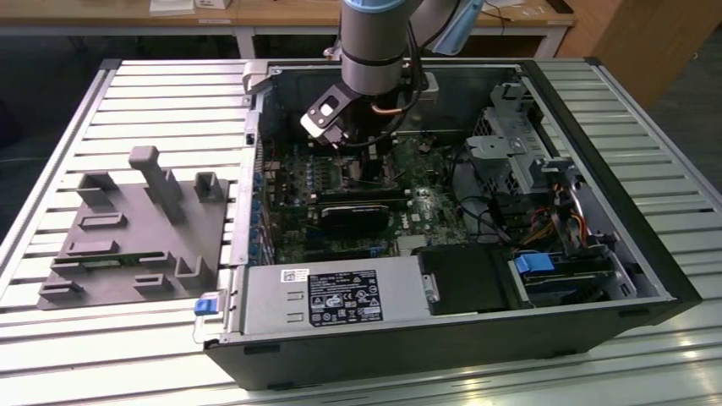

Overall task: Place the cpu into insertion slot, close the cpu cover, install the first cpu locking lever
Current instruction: 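Place the cpu into insertion slot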

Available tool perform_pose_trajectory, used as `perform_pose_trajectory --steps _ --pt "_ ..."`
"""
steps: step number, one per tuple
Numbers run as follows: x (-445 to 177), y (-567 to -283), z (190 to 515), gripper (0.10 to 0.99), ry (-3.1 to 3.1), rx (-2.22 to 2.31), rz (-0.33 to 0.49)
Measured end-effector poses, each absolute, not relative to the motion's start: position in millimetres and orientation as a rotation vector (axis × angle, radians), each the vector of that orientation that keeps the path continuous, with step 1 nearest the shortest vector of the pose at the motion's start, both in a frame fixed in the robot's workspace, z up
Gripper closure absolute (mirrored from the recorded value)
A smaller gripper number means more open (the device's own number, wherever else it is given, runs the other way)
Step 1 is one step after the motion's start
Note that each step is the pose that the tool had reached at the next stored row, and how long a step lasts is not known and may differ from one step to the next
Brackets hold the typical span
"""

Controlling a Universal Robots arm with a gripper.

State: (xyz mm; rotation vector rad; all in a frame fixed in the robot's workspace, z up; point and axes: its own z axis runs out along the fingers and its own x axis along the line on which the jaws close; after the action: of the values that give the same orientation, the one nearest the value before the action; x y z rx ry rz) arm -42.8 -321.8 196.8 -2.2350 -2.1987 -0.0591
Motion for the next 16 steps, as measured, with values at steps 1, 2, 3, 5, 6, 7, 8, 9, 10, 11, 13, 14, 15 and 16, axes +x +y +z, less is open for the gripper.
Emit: perform_pose_trajectory --steps 1,2,3,5,6,7,8,9,10,11,13,14,15,16 --pt "-42.8 -321.8 196.8 0.565 -2.199 -2.235 -0.059" --pt "-42.8 -321.7 196.8 0.565 -2.199 -2.235 -0.059" --pt "-42.8 -321.7 196.8 0.565 -2.199 -2.235 -0.059" --pt "-42.8 -321.7 198.3 0.565 -2.199 -2.235 -0.059" --pt "-42.8 -321.7 198.8 0.565 -2.199 -2.235 -0.058" --pt "-42.8 -321.6 198.8 0.565 -2.2 -2.237 -0.056" --pt "-42.8 -321.7 198.8 0.565 -2.203 -2.239 -0.051" --pt "-42.8 -321.7 198.9 0.565 -2.205 -2.241 -0.046" --pt "-42.8 -321.6 198.8 0.565 -2.206 -2.242 -0.044" --pt "-42.8 -321.6 198.9 0.565 -2.207 -2.242 -0.043" --pt "-42.8 -321.5 198.7 0.565 -2.207 -2.243 -0.043" --pt "-42.8 -321.4 198.7 0.565 -2.207 -2.243 -0.043" --pt "-42.8 -321.3 198.6 0.565 -2.207 -2.243 -0.043" --pt "-42.8 -321.2 198.6 0.565 -2.206 -2.243 -0.043"
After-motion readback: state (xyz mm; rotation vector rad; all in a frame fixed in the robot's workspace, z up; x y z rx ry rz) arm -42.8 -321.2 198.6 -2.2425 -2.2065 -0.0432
